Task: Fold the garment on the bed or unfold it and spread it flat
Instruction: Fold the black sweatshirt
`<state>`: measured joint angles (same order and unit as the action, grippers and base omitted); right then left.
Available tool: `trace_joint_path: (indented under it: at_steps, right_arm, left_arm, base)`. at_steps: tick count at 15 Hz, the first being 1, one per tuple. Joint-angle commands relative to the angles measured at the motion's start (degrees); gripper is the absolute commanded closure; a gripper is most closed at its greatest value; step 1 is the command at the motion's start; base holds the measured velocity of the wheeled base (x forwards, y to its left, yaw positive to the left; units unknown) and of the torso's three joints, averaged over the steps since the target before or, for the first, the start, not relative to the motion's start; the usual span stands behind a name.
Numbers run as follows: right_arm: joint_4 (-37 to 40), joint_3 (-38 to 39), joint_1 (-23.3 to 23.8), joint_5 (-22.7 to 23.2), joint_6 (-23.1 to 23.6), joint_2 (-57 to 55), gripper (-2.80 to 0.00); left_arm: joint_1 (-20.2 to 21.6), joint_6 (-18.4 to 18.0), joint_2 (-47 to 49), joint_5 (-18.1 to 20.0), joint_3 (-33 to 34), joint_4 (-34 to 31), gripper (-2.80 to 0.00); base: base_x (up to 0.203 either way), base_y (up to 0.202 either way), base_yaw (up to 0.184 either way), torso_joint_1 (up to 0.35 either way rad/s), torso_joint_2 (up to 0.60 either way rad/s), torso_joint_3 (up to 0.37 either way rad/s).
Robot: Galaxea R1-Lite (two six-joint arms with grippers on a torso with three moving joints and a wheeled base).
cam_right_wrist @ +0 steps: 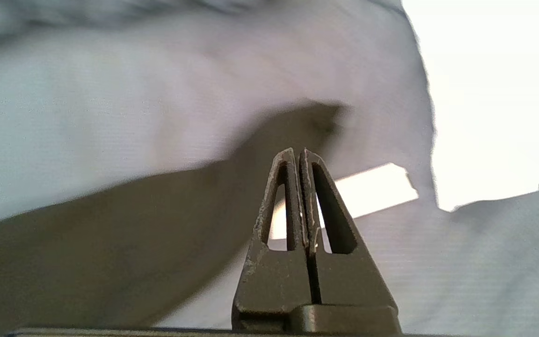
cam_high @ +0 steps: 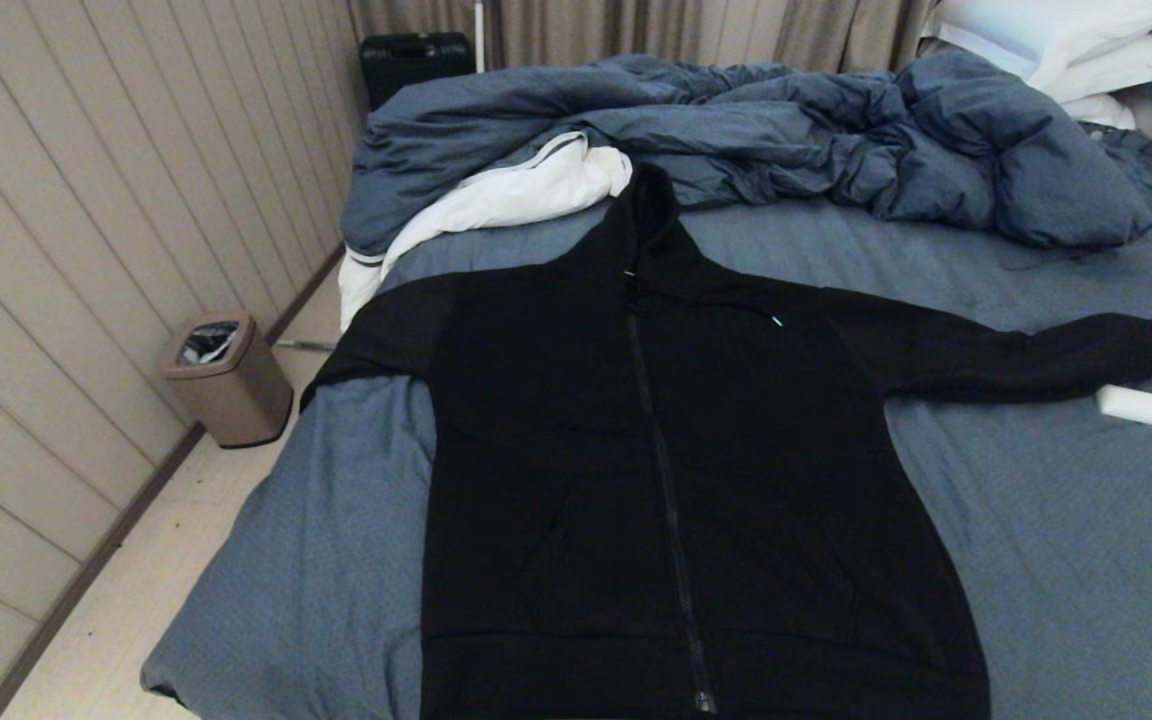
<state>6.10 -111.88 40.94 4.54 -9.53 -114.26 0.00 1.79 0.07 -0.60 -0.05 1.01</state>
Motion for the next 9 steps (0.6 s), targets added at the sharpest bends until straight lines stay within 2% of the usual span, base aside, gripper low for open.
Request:
trace_joint_path:
  at_steps: [1,4,6,9]
  right_arm:
    - [-3.97,-1.00,4.29,1.07,0.15,-11.88,0.00]
    - [-7.03,-0.73,6.28,2.88,0.47,-16.46,0.00]
    - [-6.50,-0.71,6.61,5.55,0.48,-16.52,0.00]
    - [-5.10,-0.71,6.44,6.73,0.53,-16.30,0.00]
  left_arm:
    - [0.00,-0.03,0.01,-0.02,-0.05,0.04,0.00]
    - [0.00,-0.03,0.01,-0.02,0.05,0.04,0.00]
    - [0.00,-0.03,0.01,-0.02,0.04,0.04,0.00]
    - [0.00,-0.03,0.01,0.07,-0.13,0.04,0.00]
  base:
    - [0.000,0.000,0.000,0.000,0.00,0.000]
    - [0.000,0.000,0.000,0.000,0.00,0.000]
    - [0.000,0.000,0.000,0.000,0.00,0.000]
    - [0.000,0.000,0.000,0.000,0.00,0.000]
